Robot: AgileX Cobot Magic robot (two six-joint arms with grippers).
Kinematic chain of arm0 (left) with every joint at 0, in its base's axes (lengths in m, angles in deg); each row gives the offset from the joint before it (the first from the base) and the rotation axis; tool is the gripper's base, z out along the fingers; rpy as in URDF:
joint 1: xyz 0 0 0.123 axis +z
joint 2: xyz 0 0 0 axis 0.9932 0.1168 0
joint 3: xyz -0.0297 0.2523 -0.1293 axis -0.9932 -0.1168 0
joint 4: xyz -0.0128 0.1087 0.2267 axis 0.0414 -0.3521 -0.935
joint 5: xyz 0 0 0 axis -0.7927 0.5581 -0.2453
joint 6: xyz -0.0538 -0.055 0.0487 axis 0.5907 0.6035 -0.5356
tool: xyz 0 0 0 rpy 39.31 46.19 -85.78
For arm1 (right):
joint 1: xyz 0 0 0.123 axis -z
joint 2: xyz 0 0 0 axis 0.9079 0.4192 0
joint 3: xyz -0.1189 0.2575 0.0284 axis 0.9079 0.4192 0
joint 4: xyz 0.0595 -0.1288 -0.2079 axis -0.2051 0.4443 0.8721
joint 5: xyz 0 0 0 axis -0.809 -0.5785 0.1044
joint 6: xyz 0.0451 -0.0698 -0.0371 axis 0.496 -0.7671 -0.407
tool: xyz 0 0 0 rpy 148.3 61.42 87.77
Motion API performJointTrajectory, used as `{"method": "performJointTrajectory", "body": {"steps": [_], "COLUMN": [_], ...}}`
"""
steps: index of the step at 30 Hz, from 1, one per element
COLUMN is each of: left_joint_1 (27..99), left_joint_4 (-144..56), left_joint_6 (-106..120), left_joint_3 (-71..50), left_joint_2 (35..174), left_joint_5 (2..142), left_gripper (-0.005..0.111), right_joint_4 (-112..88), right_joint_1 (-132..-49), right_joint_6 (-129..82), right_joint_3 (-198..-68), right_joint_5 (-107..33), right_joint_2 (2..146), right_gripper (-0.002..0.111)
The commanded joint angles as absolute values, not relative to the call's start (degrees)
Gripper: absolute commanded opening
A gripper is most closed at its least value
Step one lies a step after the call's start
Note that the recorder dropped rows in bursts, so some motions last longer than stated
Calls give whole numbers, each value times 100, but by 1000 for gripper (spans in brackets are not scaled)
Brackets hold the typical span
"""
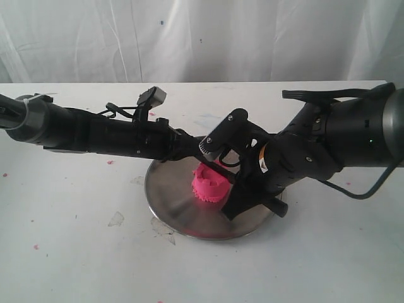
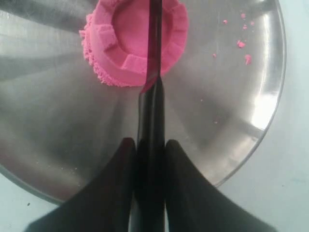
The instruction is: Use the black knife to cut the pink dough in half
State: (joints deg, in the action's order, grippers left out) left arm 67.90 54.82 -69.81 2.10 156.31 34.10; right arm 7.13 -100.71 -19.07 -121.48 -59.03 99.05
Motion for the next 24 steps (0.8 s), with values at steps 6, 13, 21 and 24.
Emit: {"method": "performJointTrajectory", "body": {"steps": [6, 13, 21, 24], "left_joint_1": [6781, 6781, 6781, 6781], "left_joint_4": [5557, 5595, 5617, 5617], "left_joint_6": [-6953, -6941, -6941, -6941], "left_joint_3": [244, 244, 244, 244], "left_joint_2": [15769, 15912, 15912, 15912], "left_joint_5": [3586, 3486, 3317, 3294], "left_gripper": [0, 0, 0, 0], "right_joint_4": [699, 699, 678, 667], "right_joint_1": [-10059, -10059, -10059, -10059], "right_joint_6": [-1911, -1911, -1911, -1936], "right_joint_3": [-12188, -12188, -12188, -12164], "right_joint_5": [-5830, -5778, -5802, -5840], "right_joint_2": [9898, 9898, 9898, 9898], "right_gripper": [0, 0, 0, 0]}}
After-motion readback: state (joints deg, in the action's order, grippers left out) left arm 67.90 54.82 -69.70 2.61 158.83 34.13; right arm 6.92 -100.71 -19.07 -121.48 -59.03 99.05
